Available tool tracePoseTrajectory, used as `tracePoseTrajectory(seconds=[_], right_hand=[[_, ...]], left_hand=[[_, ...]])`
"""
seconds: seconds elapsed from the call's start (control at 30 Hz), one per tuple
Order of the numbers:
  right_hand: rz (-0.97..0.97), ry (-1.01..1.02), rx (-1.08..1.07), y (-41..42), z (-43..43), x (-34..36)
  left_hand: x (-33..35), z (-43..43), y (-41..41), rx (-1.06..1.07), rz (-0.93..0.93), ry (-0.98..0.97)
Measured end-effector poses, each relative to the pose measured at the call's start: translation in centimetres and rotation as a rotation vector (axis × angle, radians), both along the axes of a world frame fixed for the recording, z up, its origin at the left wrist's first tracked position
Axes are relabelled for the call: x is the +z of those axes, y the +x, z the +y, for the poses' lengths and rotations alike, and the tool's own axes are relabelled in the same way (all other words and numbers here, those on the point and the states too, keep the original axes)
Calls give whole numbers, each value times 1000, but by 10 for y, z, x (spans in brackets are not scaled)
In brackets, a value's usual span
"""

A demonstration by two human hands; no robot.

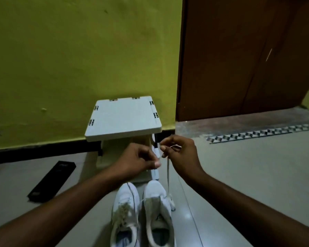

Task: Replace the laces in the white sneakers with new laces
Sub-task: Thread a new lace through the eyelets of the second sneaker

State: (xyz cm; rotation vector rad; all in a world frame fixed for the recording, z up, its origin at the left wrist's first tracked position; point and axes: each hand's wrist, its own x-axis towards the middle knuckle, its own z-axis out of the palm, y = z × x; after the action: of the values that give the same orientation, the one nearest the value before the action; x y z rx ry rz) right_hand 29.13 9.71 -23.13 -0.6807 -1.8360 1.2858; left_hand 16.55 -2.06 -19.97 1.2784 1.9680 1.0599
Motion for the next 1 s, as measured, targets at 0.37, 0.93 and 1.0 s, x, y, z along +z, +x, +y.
tracePoseTrajectory(seconds=[0.37, 0.93, 1.0], right_hand=[[-304, -158, -68, 7, 17, -136], [-474, -83, 4, 2, -17, -193], [-477, -75, 3, -1, -19, -194]], left_hand=[[-171, 22, -32, -146, 348, -473], [-201, 1, 1, 353, 85, -420], [-201, 3, -1, 395, 77, -409]])
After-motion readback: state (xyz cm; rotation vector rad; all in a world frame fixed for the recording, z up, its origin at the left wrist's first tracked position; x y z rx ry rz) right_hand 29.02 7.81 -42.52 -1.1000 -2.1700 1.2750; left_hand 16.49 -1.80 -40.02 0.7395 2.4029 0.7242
